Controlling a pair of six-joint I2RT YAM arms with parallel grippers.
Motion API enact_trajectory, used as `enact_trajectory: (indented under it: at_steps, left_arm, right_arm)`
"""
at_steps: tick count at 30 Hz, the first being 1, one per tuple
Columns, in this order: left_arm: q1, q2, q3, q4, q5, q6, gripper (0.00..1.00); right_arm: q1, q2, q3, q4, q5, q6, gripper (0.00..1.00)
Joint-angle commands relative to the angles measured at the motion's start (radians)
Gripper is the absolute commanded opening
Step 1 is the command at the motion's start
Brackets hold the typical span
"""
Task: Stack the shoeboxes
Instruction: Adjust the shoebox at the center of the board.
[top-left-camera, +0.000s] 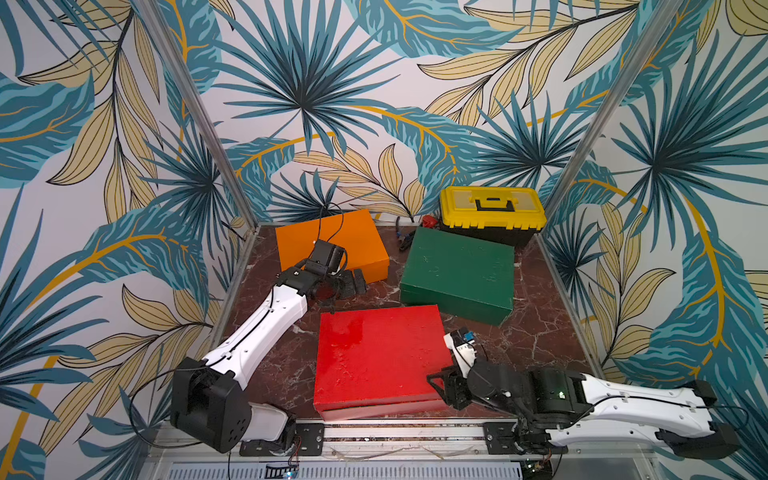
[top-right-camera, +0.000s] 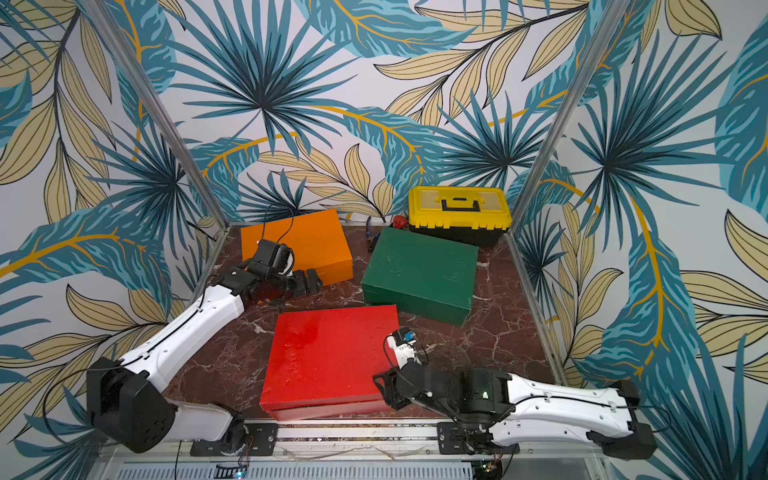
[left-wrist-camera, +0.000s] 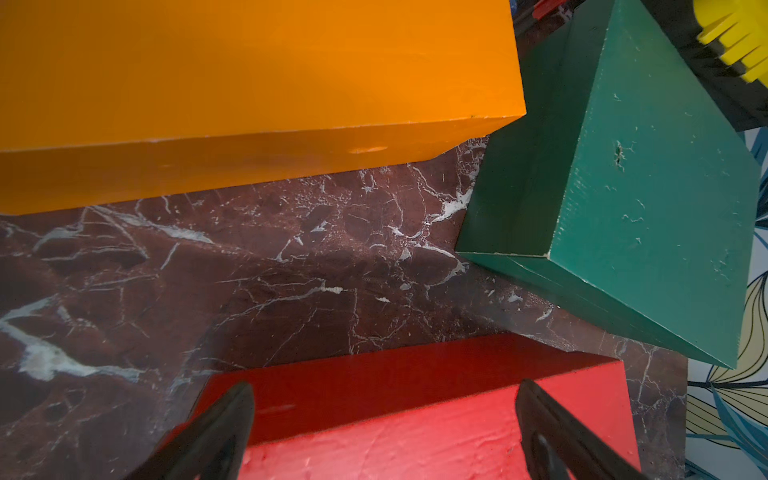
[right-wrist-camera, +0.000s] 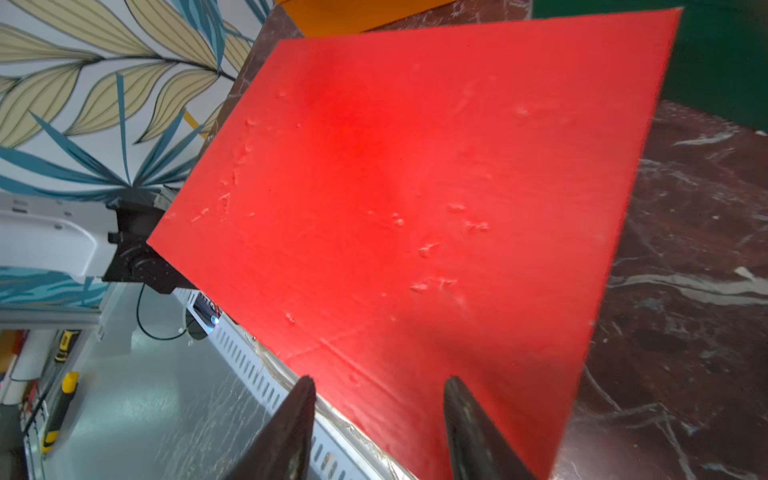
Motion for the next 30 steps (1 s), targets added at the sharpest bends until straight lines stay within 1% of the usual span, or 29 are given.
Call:
enact_trajectory:
  at_steps: [1, 4, 6, 9, 13, 17, 20, 24, 25, 27, 28, 30]
  left_arm:
    - [-0.006, 0.021, 0.073, 0.02, 0.02, 0.048, 0.99]
    - [-0.01, 0.053, 0.08, 0.04, 0.047, 0.053, 0.99]
    - [-0.014, 0.079, 0.09, 0.04, 0.048, 0.055, 0.99]
    - [-0.025, 0.118, 0.1, 0.04, 0.049, 0.06, 0.99]
    - [-0.032, 0.146, 0.097, 0.059, 0.053, 0.053, 0.99]
    - [-0.034, 0.152, 0.091, 0.074, 0.07, 0.047, 0.99]
    - [-0.033, 0.15, 0.098, 0.077, 0.072, 0.047, 0.99]
    - [-0.033, 0.153, 0.114, 0.077, 0.075, 0.048, 0.99]
    - [-0.034, 0.159, 0.118, 0.077, 0.076, 0.05, 0.99]
    - [-0.034, 0.171, 0.128, 0.077, 0.077, 0.054, 0.99]
    - [-0.034, 0.18, 0.134, 0.077, 0.079, 0.057, 0.99]
    - [-0.034, 0.195, 0.146, 0.077, 0.091, 0.061, 0.99]
  right_arm:
    - [0.108, 0.036, 0.047, 0.032, 0.162, 0.003, 0.52]
    - [0.202, 0.067, 0.059, 0.051, 0.241, 0.006, 0.51]
    - [0.236, 0.117, 0.059, 0.068, 0.262, 0.015, 0.51]
    - [0.239, 0.205, 0.077, 0.069, 0.244, 0.025, 0.48]
    - [0.239, 0.248, 0.031, 0.184, 0.211, 0.003, 0.49]
    - [0.234, 0.317, 0.004, 0.249, 0.218, 0.001, 0.5]
    - [0.191, 0.374, -0.002, 0.283, 0.173, 0.0, 0.5]
    - [0.057, 0.405, -0.069, 0.396, 0.046, -0.006, 0.49]
    - [0.029, 0.409, -0.083, 0.416, 0.031, -0.013, 0.49]
    - [0.001, 0.412, -0.076, 0.394, 0.068, -0.031, 0.49]
    - [-0.004, 0.408, -0.063, 0.37, 0.09, -0.043, 0.51]
    - [-0.002, 0.38, -0.026, 0.302, 0.125, -0.064, 0.6]
